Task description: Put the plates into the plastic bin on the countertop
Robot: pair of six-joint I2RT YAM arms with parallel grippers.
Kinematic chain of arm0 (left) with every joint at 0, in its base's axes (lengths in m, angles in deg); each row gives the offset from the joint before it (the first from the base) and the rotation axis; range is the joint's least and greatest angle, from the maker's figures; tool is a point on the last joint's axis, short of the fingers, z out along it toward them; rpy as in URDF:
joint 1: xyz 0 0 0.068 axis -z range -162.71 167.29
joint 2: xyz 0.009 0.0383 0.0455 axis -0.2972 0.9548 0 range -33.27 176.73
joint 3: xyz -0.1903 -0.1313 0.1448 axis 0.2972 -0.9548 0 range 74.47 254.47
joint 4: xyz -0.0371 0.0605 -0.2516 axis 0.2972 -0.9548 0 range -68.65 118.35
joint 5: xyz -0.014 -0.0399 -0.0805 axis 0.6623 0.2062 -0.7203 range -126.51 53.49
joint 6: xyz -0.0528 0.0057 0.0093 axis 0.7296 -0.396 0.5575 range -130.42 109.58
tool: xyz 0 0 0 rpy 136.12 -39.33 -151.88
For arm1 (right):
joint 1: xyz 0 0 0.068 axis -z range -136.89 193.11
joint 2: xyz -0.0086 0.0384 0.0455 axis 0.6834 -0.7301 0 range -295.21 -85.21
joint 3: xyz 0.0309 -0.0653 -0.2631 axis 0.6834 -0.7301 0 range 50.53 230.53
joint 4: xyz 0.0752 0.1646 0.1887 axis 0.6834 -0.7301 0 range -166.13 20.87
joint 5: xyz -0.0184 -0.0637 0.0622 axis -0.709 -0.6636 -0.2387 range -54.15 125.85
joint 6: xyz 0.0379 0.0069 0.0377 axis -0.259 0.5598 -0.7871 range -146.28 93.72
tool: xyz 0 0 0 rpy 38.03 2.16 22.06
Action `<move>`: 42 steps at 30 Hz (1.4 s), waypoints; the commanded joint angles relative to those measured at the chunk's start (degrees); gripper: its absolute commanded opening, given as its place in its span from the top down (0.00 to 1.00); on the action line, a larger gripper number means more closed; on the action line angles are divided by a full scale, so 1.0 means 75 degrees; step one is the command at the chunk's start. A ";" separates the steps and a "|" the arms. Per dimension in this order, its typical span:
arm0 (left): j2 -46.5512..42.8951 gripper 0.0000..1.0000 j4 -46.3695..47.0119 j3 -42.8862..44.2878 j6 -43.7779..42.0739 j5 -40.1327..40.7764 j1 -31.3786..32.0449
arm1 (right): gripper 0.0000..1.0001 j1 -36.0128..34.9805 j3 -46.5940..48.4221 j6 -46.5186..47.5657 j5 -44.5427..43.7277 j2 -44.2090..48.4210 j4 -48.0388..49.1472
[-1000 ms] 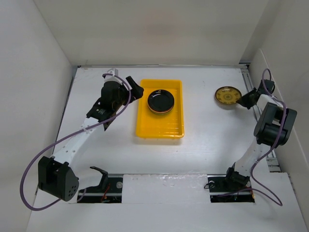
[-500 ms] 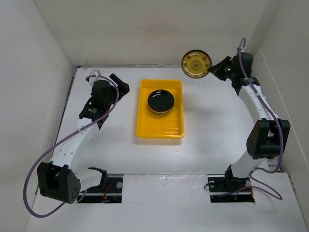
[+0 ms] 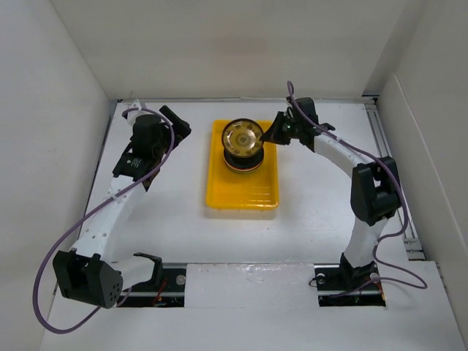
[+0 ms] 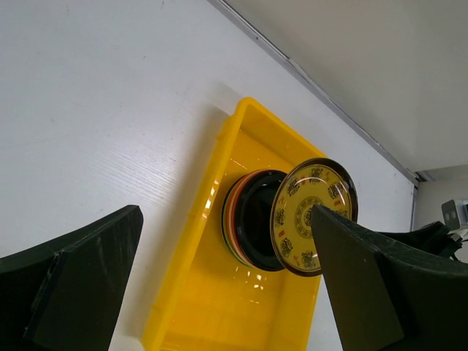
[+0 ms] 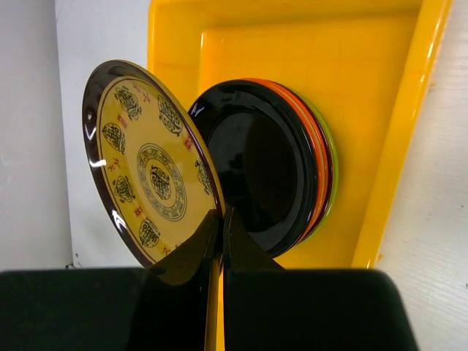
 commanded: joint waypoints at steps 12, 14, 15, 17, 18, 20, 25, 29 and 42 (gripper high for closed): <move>-0.0385 0.00 -0.0236 0.0157 -0.0396 0.0050 -0.0012 | 0.91 -0.0085 0.0212 0.0178 -0.0309 -0.0291 0.0442; -0.0385 0.00 -0.0306 0.0157 -0.0396 0.0049 -0.0012 | 0.85 -0.0085 0.0212 0.0178 -0.0309 -0.0291 0.0442; -0.0385 0.00 -0.0306 0.0157 -0.0396 0.0049 -0.0012 | 0.81 -0.0085 0.0212 0.0178 -0.0379 -0.0291 0.0442; -0.0385 0.00 -0.0377 0.0157 -0.0466 0.0049 -0.0012 | 0.63 -0.0085 0.0212 0.0178 -0.0379 -0.0291 0.0442; -0.0385 0.00 -0.0481 0.0250 -0.0466 0.0049 -0.0012 | 0.60 -0.0155 0.0212 0.0178 -0.0379 -0.0221 0.0442; -0.0385 0.00 -0.0586 0.0345 -0.0466 0.0131 -0.0012 | 0.50 -0.0225 0.0142 0.0247 -0.0461 0.0000 0.0372; -0.0385 0.00 -0.0997 0.0789 -0.0817 0.0400 -0.0012 | 0.00 -0.0390 0.0318 0.0832 -0.1406 0.0879 -0.0307; -0.0385 0.00 -0.1477 0.1188 -0.1088 0.0962 -0.0012 | 0.00 -0.0507 0.0551 0.1395 -0.2123 0.1665 -0.1149; -0.2680 0.00 -0.2615 0.1447 -0.2259 0.2474 -0.0012 | 0.00 -0.2077 -0.0608 0.2381 -0.5816 0.7429 -0.3776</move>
